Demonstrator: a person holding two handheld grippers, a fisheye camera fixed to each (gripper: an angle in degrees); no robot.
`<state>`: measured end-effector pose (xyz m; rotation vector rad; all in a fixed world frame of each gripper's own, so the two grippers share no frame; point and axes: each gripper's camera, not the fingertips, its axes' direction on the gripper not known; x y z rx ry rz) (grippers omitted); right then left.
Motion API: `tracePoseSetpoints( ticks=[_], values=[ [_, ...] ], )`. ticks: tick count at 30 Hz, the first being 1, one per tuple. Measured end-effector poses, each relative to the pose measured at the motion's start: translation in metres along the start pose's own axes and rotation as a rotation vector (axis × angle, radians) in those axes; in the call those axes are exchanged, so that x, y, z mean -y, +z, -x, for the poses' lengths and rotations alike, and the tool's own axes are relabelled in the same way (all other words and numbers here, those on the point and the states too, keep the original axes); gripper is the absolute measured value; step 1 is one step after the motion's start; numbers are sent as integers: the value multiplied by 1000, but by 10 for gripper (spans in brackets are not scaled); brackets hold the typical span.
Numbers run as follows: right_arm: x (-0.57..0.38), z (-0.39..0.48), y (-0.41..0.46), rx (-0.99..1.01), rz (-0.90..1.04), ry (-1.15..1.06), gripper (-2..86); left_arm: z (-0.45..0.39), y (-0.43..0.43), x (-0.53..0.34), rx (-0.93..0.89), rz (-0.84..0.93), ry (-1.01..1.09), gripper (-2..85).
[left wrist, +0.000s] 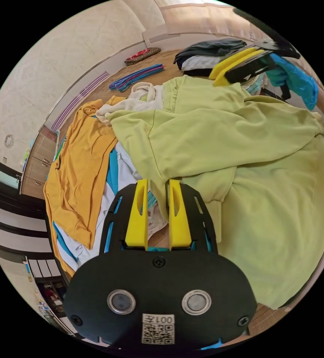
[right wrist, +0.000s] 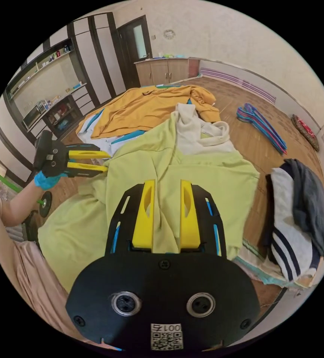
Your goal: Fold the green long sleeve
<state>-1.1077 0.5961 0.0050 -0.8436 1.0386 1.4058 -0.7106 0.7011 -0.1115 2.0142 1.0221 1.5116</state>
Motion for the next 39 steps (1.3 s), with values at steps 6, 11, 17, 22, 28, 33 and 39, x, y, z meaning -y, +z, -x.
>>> tracePoseSetpoints(
  ticks=[6,11,17,22,28,33,39],
  values=[
    [67,-17,69,-14,38,30,83,-2,8,-4,-15,-44,-25,19],
    [100,-36,121,48,113,104,65,1,14,-13,-51,-85,-86,0],
    [115,-28,116,13,-44,82,18,2,1,-31,-19,-148,-126,-10],
    [167,-18,94,27,-178,-75,8,19,-14,-54,4,-227,-245,-10],
    [249,10,125,46,-150,-291,7,44,-12,-71,53,-214,-387,-10],
    [284,29,192,63,-13,-326,13,63,18,-83,-10,-121,-489,-10],
    [288,24,223,114,37,-296,28,58,37,-89,-29,-65,-507,-4]
  ],
)
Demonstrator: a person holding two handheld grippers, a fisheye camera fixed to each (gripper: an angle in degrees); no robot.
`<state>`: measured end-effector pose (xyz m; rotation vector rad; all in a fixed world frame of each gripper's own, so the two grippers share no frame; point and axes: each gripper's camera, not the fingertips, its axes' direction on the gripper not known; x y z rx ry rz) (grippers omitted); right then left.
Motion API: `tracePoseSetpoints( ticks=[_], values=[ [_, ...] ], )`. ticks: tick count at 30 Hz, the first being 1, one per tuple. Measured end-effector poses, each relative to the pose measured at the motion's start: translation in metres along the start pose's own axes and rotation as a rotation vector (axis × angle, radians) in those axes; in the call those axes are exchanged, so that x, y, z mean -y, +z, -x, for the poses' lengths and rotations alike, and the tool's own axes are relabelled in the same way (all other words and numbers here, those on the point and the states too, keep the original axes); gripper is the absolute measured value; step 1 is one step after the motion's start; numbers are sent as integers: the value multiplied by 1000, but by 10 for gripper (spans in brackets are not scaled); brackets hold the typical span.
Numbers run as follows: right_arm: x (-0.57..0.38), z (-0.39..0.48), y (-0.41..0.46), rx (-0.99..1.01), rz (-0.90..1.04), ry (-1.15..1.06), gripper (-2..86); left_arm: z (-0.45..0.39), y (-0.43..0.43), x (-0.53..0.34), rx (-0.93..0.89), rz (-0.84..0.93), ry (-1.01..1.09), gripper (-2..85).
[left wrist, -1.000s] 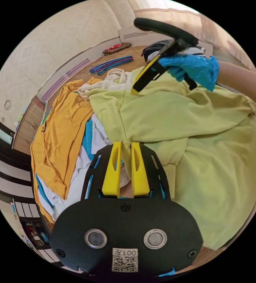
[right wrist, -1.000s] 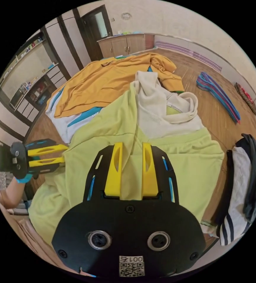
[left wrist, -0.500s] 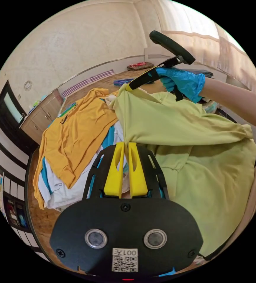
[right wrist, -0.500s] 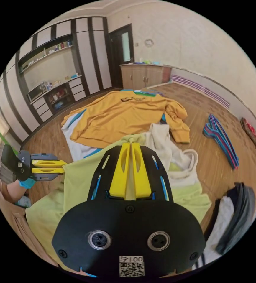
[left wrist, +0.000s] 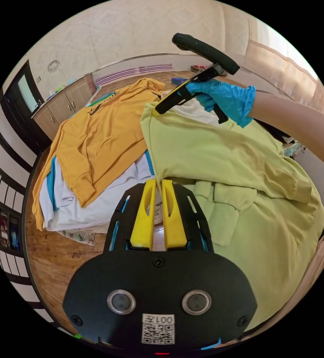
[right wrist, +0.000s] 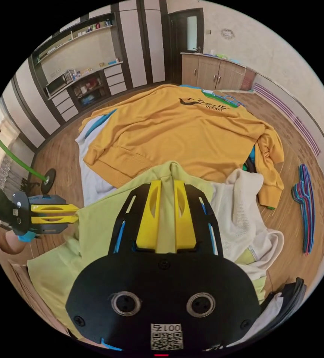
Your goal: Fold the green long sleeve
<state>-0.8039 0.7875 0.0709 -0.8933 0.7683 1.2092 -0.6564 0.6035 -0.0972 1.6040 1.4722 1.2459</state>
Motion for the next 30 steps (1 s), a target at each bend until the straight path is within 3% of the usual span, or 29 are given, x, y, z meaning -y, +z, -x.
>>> tracePoseSetpoints(
  ticks=[12,18,25,30],
  values=[
    [2,-12,26,36,-38,114,12,-11,3,11,46,57,-12,-5],
    [11,-1,19,-53,-104,68,10,-11,1,16,61,61,-18,-10],
    [22,-4,47,-41,10,40,8,3,3,9,61,21,-112,-11],
    [10,-7,24,51,-50,42,10,-6,8,7,62,40,-45,-6]
  ],
)
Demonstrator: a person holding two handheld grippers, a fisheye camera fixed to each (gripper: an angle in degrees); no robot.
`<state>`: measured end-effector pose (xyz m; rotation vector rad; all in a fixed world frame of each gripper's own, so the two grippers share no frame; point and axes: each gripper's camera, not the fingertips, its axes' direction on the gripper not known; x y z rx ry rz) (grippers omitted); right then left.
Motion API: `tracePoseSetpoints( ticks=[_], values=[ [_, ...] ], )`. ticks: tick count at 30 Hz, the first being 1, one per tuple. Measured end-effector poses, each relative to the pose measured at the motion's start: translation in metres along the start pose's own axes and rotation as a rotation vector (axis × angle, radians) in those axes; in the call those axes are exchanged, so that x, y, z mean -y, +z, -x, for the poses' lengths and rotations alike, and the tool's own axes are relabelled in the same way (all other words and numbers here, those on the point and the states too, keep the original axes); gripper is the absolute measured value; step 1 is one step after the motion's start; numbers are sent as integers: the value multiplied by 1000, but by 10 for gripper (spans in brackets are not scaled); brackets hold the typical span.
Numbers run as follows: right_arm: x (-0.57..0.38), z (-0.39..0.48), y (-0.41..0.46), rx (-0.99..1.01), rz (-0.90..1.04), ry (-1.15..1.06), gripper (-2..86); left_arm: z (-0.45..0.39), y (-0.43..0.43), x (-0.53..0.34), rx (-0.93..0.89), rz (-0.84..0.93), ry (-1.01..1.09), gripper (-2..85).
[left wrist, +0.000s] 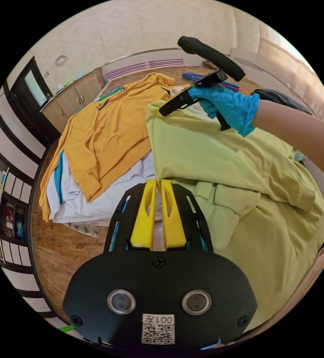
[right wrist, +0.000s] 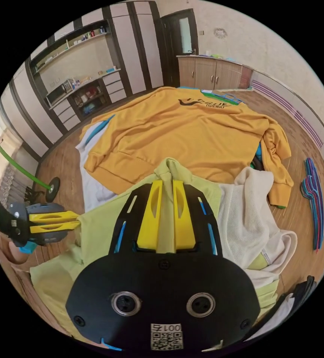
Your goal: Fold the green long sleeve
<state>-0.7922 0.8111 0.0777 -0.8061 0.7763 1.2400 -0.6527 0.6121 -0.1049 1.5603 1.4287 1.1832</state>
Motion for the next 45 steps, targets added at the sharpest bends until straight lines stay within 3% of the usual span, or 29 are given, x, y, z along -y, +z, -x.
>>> tracePoseSetpoints(
  ticks=[8,14,22,26,33,45],
  values=[
    [-22,13,-7,-41,5,3,10,-10,3,0,3,-20,103,-5],
    [-32,26,-57,-47,-183,35,10,10,-33,-18,9,-133,32,-14],
    [-25,44,-23,-83,62,-71,8,26,-8,-20,3,-25,-22,-17],
    [-49,54,-48,-75,9,-140,7,27,2,-18,-14,12,-5,-17],
    [-120,44,-165,-113,-88,-189,10,35,-3,-13,-30,37,13,-16],
    [-338,58,-272,-169,153,34,90,17,-59,-1,-10,58,12,-16]
  ],
)
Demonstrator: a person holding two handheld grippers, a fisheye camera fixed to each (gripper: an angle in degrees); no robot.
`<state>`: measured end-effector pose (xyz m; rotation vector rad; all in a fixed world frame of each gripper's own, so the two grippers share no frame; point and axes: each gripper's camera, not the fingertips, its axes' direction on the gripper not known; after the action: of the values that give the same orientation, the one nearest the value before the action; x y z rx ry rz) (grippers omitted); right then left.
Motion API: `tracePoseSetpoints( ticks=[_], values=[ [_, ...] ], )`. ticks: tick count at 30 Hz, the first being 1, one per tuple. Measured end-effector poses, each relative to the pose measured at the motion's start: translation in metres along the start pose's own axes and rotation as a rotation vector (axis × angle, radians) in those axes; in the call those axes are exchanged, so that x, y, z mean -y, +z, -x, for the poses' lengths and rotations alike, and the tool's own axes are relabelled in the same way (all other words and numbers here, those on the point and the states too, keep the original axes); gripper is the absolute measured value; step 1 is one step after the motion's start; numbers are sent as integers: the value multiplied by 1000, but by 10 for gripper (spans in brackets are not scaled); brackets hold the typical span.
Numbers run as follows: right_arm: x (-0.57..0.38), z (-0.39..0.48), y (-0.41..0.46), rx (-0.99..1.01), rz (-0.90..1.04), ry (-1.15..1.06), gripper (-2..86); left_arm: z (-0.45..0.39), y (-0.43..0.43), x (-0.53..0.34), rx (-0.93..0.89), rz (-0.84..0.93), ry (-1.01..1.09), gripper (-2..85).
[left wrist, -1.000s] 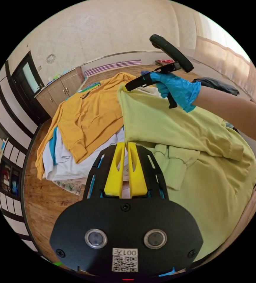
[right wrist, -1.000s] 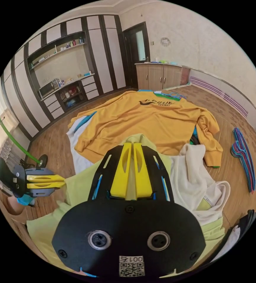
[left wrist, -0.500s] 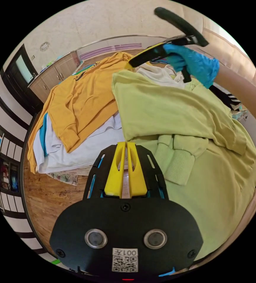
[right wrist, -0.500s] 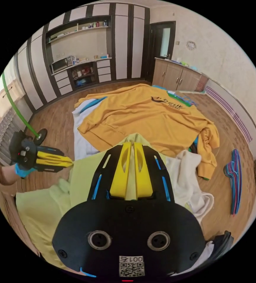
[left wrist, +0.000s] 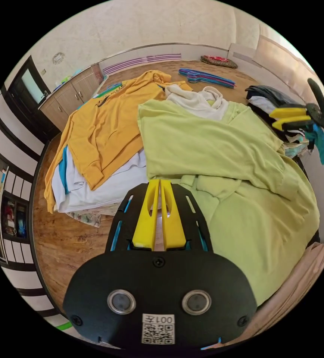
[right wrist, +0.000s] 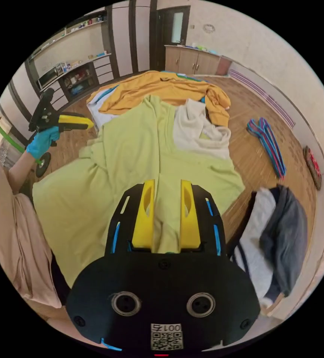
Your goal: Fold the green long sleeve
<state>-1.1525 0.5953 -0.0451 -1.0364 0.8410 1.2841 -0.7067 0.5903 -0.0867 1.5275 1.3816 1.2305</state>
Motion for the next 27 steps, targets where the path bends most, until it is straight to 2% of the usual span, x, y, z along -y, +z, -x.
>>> tracePoseSetpoints(
  ticks=[7,12,16,22,27],
  values=[
    [-102,22,-20,165,3,167,95,-43,-23,13,-93,-32,128,-16],
    [-138,30,-12,185,71,241,74,-61,-32,13,-120,-23,187,-16],
    [-160,48,-22,101,41,210,26,-59,-40,6,-117,3,192,-16],
    [-196,44,-66,19,-57,269,8,-35,-53,-12,-106,31,142,-16],
    [-227,32,-64,11,41,327,6,-21,-54,-24,-95,77,132,-16]
  ],
)
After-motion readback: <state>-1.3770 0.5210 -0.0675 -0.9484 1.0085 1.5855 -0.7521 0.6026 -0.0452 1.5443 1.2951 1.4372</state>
